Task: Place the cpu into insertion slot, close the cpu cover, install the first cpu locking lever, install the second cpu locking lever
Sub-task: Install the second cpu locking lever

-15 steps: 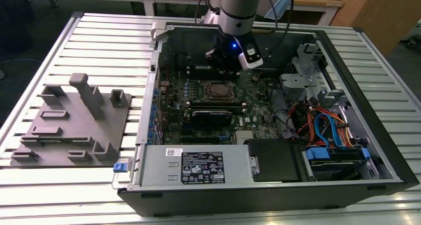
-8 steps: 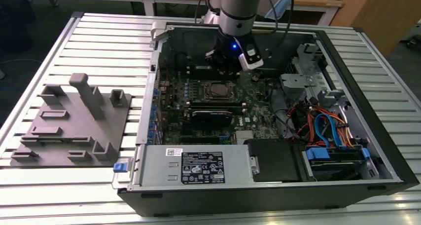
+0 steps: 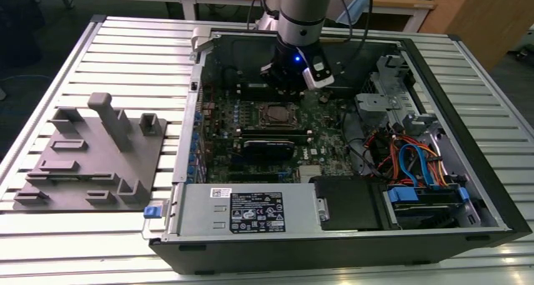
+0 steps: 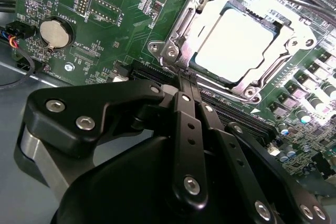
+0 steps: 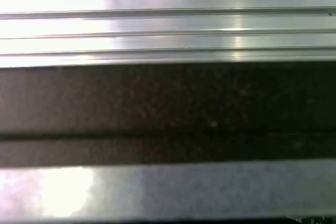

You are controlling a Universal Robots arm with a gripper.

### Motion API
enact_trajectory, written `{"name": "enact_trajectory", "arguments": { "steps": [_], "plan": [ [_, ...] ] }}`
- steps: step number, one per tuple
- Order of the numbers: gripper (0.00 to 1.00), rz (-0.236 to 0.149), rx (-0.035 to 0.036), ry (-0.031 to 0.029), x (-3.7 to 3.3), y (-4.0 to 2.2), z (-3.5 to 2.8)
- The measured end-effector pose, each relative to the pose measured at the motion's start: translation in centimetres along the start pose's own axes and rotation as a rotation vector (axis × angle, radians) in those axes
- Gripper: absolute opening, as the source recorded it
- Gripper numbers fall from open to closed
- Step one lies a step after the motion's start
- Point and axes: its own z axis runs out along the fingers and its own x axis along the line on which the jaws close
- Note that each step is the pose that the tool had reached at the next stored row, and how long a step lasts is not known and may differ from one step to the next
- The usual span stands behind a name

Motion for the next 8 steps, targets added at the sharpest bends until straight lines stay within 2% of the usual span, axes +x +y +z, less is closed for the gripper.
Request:
{"name": "enact_trajectory", "arguments": {
  "steps": [8],
  "plan": [
    [0.11,0.000,0.0000,0.0000,-0.02,-0.45,-0.04]
  ]
}}
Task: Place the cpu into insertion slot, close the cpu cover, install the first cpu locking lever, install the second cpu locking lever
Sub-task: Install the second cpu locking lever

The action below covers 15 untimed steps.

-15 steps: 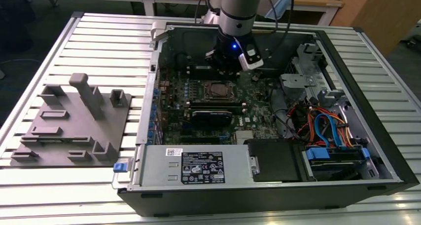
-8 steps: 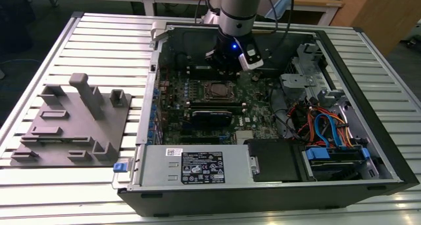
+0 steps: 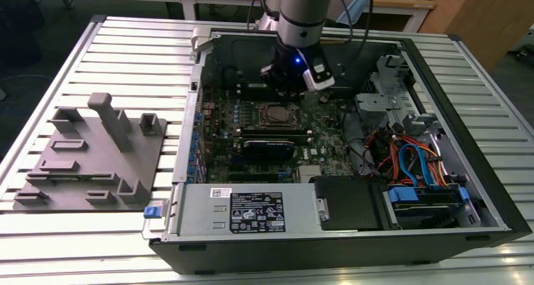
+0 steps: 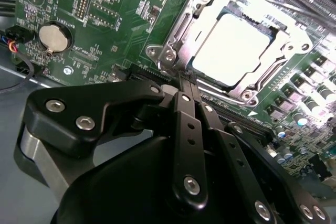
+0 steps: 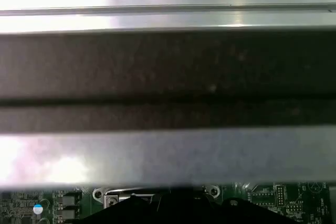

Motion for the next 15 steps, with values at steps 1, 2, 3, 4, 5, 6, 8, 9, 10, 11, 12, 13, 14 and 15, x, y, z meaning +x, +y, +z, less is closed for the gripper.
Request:
{"name": "enact_trajectory", "arguments": {
  "steps": [1,2,3,4,5,6,8,9,10,11,12,13,14,15],
  "plan": [
    [0.11,0.000,0.0000,0.0000,0.00,-0.09,-0.01],
    [0.11,0.000,0.0002,0.0001,-0.01,-0.19,-0.02],
    [0.11,0.000,0.0001,0.0001,-0.01,-0.28,-0.03],
    [0.11,0.000,0.0001,0.0000,-0.02,-0.36,-0.03],
    [0.11,0.000,0.0000,0.0000,-0.02,-0.45,-0.04],
    [0.11,0.000,0.0000,0.0000,-0.02,-0.53,-0.05],
    [0.11,0.000,0.0000,0.0000,-0.03,-0.72,-0.06],
    [0.11,0.000,0.0000,0.0000,-0.04,-0.81,-0.07],
    [0.11,0.000,0.0000,0.0000,-0.04,-0.88,-0.07],
    [0.11,0.000,0.0000,-0.0001,-0.04,-0.91,-0.08],
    [0.11,0.000,0.0002,0.0001,-0.04,-0.95,-0.12],
    [0.11,0.000,0.0002,0.0001,-0.04,-0.96,-0.19],
    [0.11,0.000,0.0001,0.0000,-0.04,-0.97,-0.28],
    [0.11,0.000,0.0001,0.0000,-0.04,-0.96,-0.39]
  ]
}}
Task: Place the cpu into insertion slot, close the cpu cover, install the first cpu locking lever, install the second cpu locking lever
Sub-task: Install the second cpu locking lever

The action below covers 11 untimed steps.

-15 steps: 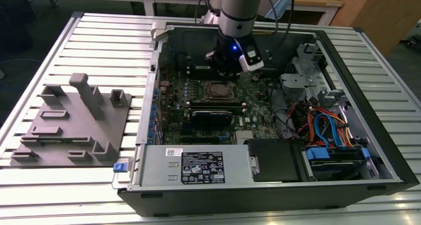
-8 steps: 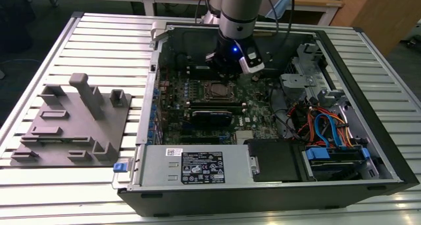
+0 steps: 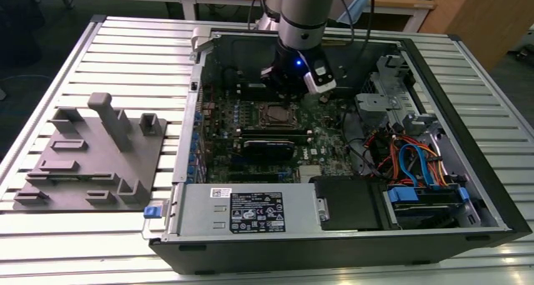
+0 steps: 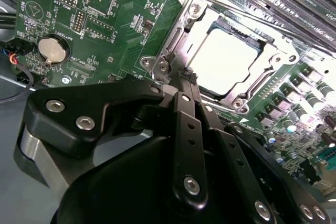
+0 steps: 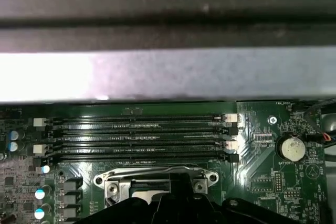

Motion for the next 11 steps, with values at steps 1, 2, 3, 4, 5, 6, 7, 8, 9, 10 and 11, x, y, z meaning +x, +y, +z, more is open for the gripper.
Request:
{"name": "enact_trajectory", "arguments": {
  "steps": [1,2,3,4,5,6,7,8,9,10,11],
  "plan": [
    [0.11,0.000,0.0001,0.0001,-0.01,0.01,-0.17],
    [0.11,0.000,0.0001,0.0001,-0.01,0.03,-0.37],
    [0.11,0.000,-0.0001,0.0000,-0.01,0.05,-0.59],
    [0.11,0.000,0.0000,0.0000,-0.01,0.07,-0.79],
    [0.11,0.000,0.0002,0.0001,-0.01,0.08,-0.96],
    [0.11,0.000,0.0006,0.0001,-0.01,0.10,-1.10],
    [0.11,0.000,0.0016,0.0000,-0.02,0.11,-1.25],
    [0.11,0.000,0.0029,-0.0002,-0.02,0.12,-1.41],
    [0.11,0.000,0.0050,-0.0002,-0.02,0.14,-1.58],
    [0.11,0.000,0.0097,-0.0004,-0.01,0.15,-1.74],
    [0.11,0.000,0.0167,-0.0008,-0.02,0.17,-1.85]
  ]
}}
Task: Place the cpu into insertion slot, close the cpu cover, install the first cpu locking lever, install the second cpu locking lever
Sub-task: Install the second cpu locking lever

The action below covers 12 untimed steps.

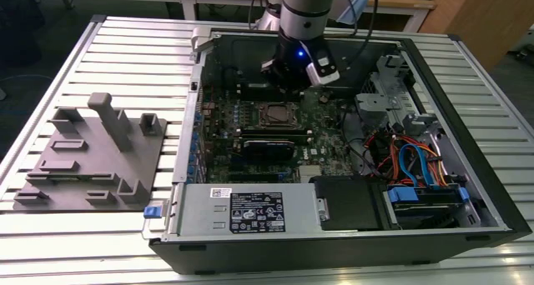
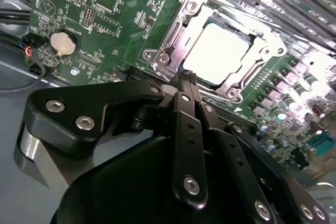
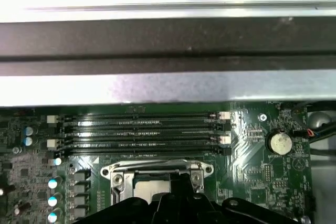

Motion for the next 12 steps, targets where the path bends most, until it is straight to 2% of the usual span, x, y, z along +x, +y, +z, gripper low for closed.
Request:
{"name": "enact_trajectory", "arguments": {
  "steps": [1,5,6,9,12],
  "plan": [
    [0.11,0.000,0.0092,-0.0002,0.00,0.00,-0.10],
    [0.11,-0.001,0.0677,-0.0028,0.00,0.01,-0.22],
    [0.11,-0.001,0.0794,-0.0032,0.00,0.01,-0.22],
    [0.11,-0.001,0.0812,-0.0033,0.00,0.02,-0.47],
    [0.11,-0.001,0.0814,-0.0032,0.00,0.05,-1.08]
  ]
}}
